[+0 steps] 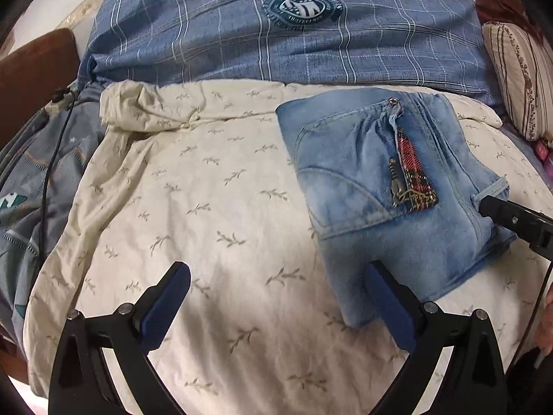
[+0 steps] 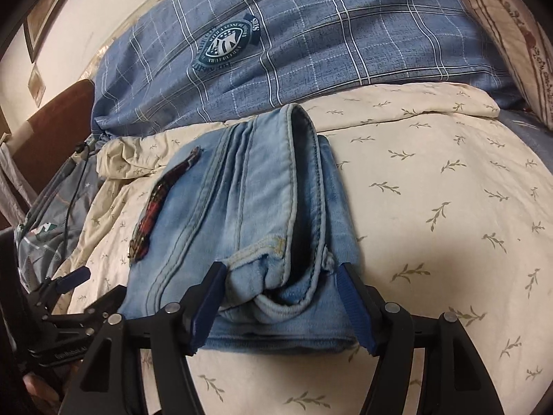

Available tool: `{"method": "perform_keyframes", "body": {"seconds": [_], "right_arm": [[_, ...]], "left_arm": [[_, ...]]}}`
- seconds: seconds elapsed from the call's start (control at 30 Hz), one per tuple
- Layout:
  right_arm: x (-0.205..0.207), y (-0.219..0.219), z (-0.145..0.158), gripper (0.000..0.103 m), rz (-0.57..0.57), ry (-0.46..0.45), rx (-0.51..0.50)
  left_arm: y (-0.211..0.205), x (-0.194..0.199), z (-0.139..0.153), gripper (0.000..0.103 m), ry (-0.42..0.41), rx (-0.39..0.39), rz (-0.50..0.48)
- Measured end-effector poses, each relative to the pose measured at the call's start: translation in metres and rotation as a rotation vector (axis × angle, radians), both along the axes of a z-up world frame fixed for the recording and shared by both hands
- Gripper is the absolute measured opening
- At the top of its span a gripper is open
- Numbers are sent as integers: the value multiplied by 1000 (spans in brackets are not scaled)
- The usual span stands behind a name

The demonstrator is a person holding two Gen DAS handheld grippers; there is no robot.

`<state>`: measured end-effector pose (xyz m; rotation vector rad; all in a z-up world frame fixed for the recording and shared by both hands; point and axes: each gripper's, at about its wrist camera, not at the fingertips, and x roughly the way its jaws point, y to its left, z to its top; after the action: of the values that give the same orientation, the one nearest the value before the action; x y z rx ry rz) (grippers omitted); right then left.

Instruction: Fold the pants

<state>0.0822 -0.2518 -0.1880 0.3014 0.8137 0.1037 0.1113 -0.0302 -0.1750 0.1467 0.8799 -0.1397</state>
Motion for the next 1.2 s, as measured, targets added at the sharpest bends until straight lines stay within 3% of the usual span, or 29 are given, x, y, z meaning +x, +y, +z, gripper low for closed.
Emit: {"method": "perform_keyframes", "body": {"seconds": [0.13,0.43,0.6,0.8,0.87,0.97,1.2], "right_arm": [[-11,1,11,69,-12,-21,0],[-56,1,54,69,0,-267,15],[-69,2,61,70,-6,-310,28],[-51,12,55,69,44,-288,37],[-39,17,49,59,61,-262,27],[-18,22,37,54,65,-192,20],[9,9,18,52,30,-92,114]], "left_arm": [[8,-16,16,101,-34,36,19],[22,-55,81,101,-213,25,53],[19,-64,101,101,-270,21,37],[8,-46,79,101,-195,22,33],[5,-38,69,101,-169,21,40],[3,-24,57,101,-141,31,45],[-8,9,29,101,-52,10,26]]}}
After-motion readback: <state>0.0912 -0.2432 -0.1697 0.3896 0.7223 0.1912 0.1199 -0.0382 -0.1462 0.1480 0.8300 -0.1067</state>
